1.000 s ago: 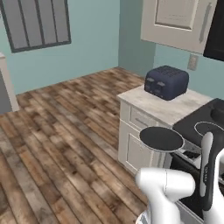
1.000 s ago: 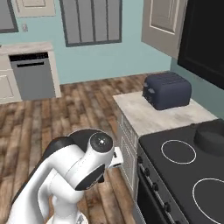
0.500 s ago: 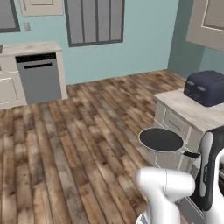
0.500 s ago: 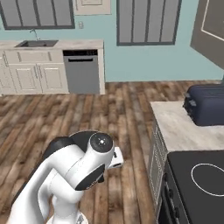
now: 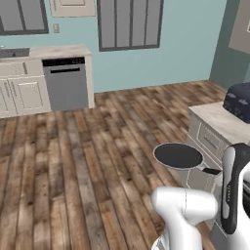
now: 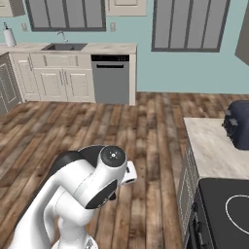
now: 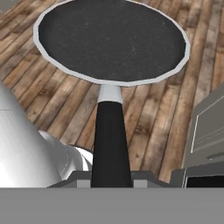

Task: Move the pot and pan from the stove into the sink.

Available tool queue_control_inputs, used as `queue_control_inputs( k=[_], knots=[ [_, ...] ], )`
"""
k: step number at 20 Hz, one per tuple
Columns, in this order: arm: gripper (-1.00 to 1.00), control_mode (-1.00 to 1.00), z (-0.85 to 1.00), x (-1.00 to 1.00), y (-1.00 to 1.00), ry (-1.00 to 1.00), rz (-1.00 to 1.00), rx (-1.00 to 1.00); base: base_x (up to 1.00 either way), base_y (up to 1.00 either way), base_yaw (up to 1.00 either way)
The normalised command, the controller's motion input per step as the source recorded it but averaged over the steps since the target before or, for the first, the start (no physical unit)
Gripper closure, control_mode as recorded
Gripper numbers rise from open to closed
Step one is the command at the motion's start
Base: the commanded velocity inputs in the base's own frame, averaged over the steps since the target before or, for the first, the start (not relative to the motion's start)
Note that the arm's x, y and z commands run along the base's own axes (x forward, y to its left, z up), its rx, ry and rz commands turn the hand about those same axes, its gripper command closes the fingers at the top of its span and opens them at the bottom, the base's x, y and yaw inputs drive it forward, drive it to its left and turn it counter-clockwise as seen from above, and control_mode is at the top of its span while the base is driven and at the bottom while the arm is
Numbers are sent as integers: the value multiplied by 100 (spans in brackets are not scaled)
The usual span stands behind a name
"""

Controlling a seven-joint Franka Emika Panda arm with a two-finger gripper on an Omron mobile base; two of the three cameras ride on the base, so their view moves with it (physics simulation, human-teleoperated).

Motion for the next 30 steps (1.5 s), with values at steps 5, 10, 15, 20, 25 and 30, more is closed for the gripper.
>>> queue_control_inputs(
  k=[5,10,15,20,25,30],
  knots=[
    [100,100,0,0,0,0,0,0,47,16,4],
    [100,100,0,0,0,0,0,0,66,17,4],
    [100,100,0,0,0,0,0,0,73,22,3],
    [100,100,0,0,0,0,0,0,80,22,3],
    [100,100,0,0,0,0,0,0,86,23,3],
    [100,100,0,0,0,0,0,0,89,25,2]
  ],
)
